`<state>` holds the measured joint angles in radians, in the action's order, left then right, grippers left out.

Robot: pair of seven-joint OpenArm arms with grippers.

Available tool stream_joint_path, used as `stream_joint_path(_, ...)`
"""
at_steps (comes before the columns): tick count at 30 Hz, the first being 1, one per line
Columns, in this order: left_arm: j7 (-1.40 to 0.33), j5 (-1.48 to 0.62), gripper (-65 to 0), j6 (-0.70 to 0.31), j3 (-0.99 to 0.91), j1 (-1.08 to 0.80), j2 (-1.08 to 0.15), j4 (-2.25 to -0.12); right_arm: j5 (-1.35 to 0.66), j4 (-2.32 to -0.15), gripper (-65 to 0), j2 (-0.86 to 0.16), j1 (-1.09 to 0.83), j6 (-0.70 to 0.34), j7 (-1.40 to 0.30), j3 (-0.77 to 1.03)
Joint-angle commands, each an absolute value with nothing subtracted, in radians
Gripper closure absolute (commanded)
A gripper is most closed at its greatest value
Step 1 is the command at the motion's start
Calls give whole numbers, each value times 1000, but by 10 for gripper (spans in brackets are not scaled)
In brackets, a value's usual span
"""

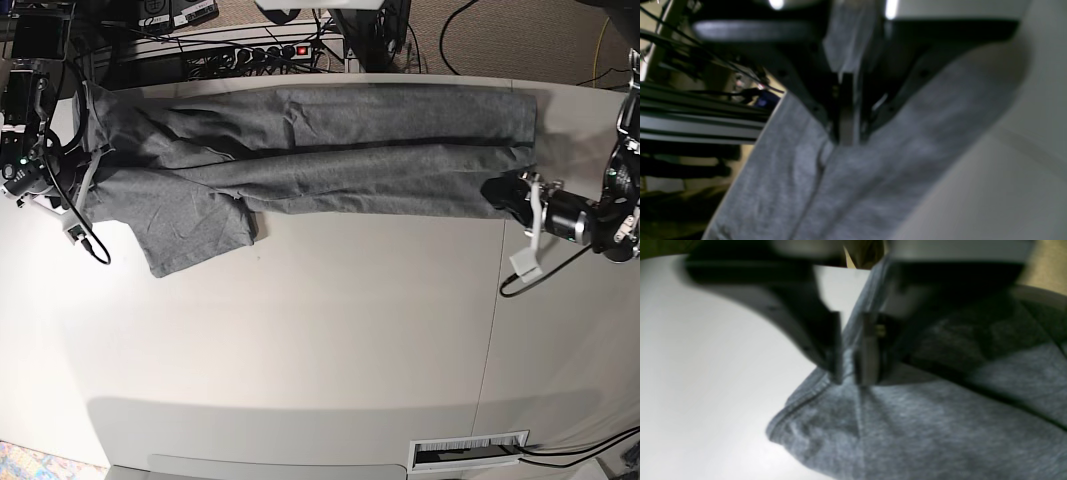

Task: Fold the T-shirt properly
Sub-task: 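Release the hem with the left gripper and move it along the shirt, then grasp the shirt's middle with the left gripper, right gripper holding the hem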

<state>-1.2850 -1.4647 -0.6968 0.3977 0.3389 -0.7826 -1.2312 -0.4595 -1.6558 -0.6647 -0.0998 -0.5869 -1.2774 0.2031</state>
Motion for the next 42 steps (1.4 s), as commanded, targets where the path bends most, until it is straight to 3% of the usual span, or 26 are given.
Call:
stream_joint_path(1, -1286, -1484, -25, -698, 388, 351, -789, -1242, -455, -1668, -184, -691, -86, -584, -1255, 217)
stream_joint_path(19, -1278, -1484, -25, -698, 388, 177, -745, -1242, -444, -1667, -202, -690, 22, -583, -1146, 251)
stream_joint_path(25, -1183, -1484, -25, -698, 388, 177, -745, -1242, -336, -1660, -202, -678, 36, -583, -1002, 251)
stream_joint_path(32, -1042, -1294, -25, -698, 388, 177, -745, -1242, -331, -1461, -202, -601, 113, -584, -780, 250)
stream_joint_path(42, -1038, -1293, -25, -698, 388, 177, -745, -1242, -322, -1215, -202, -515, 295, -587, -702, 207)
